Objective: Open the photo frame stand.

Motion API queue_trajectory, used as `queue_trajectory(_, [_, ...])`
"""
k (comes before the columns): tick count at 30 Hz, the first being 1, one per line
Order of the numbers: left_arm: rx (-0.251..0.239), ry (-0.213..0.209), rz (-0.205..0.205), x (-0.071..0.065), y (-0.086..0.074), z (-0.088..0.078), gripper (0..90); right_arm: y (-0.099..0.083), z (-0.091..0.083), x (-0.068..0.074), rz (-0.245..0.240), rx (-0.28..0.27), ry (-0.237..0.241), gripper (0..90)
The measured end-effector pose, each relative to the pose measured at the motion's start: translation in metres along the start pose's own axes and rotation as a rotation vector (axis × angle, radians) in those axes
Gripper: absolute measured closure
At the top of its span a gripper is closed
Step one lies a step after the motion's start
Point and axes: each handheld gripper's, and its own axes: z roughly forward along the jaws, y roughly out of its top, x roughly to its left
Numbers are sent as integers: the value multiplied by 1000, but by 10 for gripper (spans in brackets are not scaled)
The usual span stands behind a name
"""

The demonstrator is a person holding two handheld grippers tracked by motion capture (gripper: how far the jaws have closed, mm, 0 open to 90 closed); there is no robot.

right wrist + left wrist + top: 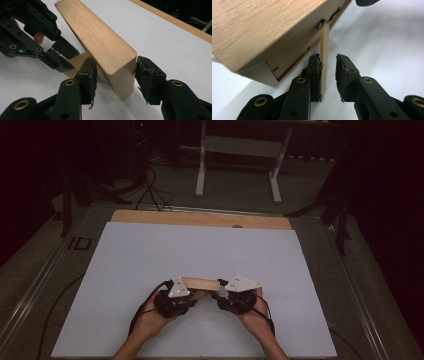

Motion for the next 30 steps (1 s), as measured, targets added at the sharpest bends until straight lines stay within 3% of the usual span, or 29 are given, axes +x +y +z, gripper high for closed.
queue_trajectory(12, [-5, 3, -7, 1, -1, 0, 665, -2, -1, -1, 9, -2, 13, 434])
queue_trajectory(30, [-7, 20, -21, 4, -8, -9, 645, -8, -2, -3, 17, 18, 50, 360])
